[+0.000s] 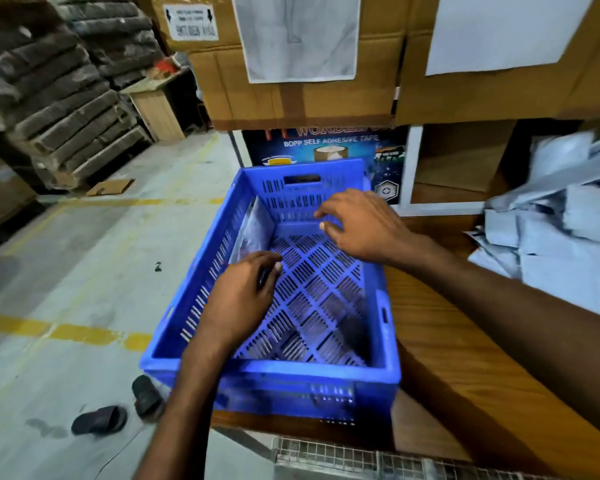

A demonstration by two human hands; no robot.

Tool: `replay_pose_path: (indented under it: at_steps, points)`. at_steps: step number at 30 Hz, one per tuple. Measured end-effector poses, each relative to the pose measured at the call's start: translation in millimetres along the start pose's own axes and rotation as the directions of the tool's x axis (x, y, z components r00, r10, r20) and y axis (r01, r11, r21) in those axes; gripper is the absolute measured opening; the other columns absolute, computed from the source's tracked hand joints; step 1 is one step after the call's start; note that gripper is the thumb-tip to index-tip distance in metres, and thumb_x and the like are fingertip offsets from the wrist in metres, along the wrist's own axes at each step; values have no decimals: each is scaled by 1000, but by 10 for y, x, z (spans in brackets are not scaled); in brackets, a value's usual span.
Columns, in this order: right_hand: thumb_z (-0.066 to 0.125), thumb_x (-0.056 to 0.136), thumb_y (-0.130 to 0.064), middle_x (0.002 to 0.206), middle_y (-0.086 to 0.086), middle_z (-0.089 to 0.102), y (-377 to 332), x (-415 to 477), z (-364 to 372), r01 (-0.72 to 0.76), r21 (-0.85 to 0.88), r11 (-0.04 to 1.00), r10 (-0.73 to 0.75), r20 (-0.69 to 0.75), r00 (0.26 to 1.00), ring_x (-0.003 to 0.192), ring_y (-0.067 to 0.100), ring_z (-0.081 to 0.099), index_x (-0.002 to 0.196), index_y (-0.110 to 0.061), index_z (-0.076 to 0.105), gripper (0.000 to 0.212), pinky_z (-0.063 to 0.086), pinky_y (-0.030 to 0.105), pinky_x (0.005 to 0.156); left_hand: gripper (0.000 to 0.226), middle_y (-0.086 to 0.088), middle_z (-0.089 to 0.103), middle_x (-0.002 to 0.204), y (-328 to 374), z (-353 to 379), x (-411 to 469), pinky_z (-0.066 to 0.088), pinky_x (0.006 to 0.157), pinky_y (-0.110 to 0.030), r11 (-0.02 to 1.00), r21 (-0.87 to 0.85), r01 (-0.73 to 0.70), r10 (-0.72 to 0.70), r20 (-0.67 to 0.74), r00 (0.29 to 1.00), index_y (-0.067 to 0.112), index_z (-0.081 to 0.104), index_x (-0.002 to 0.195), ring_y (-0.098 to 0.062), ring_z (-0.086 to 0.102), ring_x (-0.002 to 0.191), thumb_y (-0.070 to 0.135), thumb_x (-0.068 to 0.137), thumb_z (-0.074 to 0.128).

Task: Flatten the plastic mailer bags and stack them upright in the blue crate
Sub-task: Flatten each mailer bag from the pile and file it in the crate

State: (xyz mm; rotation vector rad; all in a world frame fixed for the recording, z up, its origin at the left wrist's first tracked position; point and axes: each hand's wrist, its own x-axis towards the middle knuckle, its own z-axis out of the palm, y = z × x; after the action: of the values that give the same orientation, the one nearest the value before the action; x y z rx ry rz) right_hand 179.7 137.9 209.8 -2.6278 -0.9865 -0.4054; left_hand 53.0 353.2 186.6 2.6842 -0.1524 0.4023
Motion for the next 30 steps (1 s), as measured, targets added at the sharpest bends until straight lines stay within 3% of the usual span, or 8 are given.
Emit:
replay_pose_path:
  at_steps: [6, 9, 13, 18, 21, 25, 27, 30]
  points:
    - [60, 90, -25, 101, -4, 70, 412, -957, -91, 8, 53, 999, 7, -269, 963, 95, 24, 60, 96, -22, 70, 13, 45, 38, 79, 26, -1, 74, 118, 1043, 422, -135, 47, 96, -27, 993, -108, -49, 30, -163, 986, 12, 75, 115, -17, 67, 108, 26, 104, 56]
    - [64, 90, -23, 102, -5, 70, 628, -1425, -186, 5, 87, 996, 21, -301, 953, 97, 22, 61, 97, -21, 71, 10, 47, 38, 80, 20, -1, 74, 114, 1575, 647, -161, 43, 99, -20, 986, -140, -88, 53, -238, 970, 12, 76, 112, -15, 66, 107, 20, 102, 60]
    - [65, 91, -22, 100, -1, 69, 1013, -2121, -263, -43, 149, 988, 81, -256, 963, 94, 22, 60, 97, -18, 72, 10, 50, 40, 77, 21, -2, 73, 114, 2252, 1103, -209, 50, 99, -33, 979, -147, -138, 92, -283, 955, 11, 75, 110, -17, 66, 109, 22, 103, 59]
    - [67, 90, -24, 99, -4, 71, 1683, -3002, -299, -213, 152, 965, 238, -165, 957, 95, 22, 61, 99, -21, 74, 12, 52, 40, 78, 18, 2, 72, 111, 2840, 2019, -296, 51, 88, -34, 978, -186, -100, 76, -129, 989, 16, 74, 109, -18, 65, 101, 24, 102, 59]
    - [65, 91, -25, 101, -6, 71, 2115, -3427, -376, -329, 148, 933, 346, -105, 932, 98, 19, 60, 97, -24, 73, 11, 51, 40, 82, 16, 0, 72, 113, 3051, 2618, -399, 46, 90, -31, 982, -171, -81, 84, 12, 996, 18, 73, 111, -20, 64, 103, 21, 99, 63]
    - [67, 88, -23, 105, -4, 71, 2582, -3805, -476, -447, 162, 880, 471, -165, 867, 101, 22, 61, 102, -21, 73, 15, 52, 40, 83, 26, 3, 65, 127, 3254, 3145, -608, 45, 101, -31, 978, -194, -75, 104, 141, 985, 19, 68, 124, -17, 59, 115, 30, 103, 56]
    - [68, 90, -34, 119, -2, 67, 2742, -3881, -475, -472, 150, 869, 490, -125, 863, 113, 22, 58, 118, -22, 68, 30, 50, 41, 91, 30, 4, 60, 133, 3291, 3317, -680, 42, 105, -30, 983, -165, -80, 106, 155, 982, 20, 65, 128, -15, 54, 121, 35, 104, 54]
    - [64, 90, -57, 153, 0, 44, 2847, -3791, -398, -409, 72, 910, 409, 15, 912, 139, 21, 38, 150, -26, 41, 72, 36, 41, 110, 31, 4, 54, 137, 3262, 3431, -730, 41, 106, -33, 986, -139, -92, 112, 145, 983, 22, 62, 130, -17, 50, 127, 39, 105, 51]
